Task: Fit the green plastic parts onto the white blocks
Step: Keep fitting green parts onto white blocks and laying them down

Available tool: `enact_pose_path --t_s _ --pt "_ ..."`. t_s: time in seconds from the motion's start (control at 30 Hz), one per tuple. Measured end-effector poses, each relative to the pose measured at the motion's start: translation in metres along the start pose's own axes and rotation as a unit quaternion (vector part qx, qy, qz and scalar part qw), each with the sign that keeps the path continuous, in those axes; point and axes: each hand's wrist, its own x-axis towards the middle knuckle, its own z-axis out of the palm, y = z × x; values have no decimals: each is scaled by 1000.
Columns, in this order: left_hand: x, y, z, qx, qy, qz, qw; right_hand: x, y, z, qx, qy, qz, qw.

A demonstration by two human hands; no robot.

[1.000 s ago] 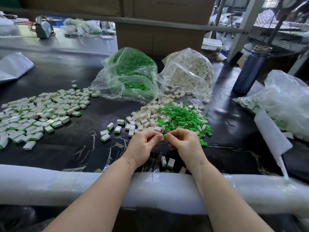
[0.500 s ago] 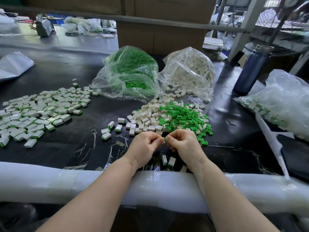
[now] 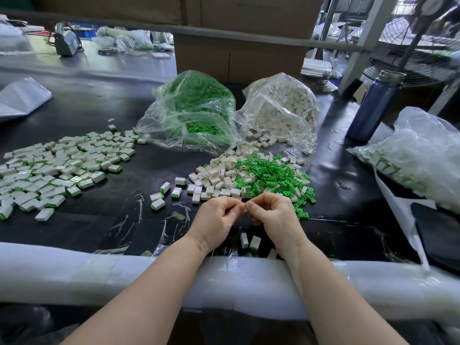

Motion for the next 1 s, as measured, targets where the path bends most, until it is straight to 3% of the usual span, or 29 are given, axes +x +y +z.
enact_pose_path --t_s 0.13,0.43,0.63,0.83,1.0 --pt "0 2 0 -59 11 -21 998 1 0 -1 47 13 -5 999" --pt "0 1 -1 -40 15 -25 999 -2 -1 -1 45 -21 -15 999" --pt "-1 4 -3 -103 6 -21 994 -1 -1 -1 57 -22 -2 998" --pt "0 5 -2 -96 -1 -3 995 -2 -2 2 -5 -92 4 996" --pt "-1 4 -2 -89 -13 4 996 -2 -4 1 15 -99 9 995"
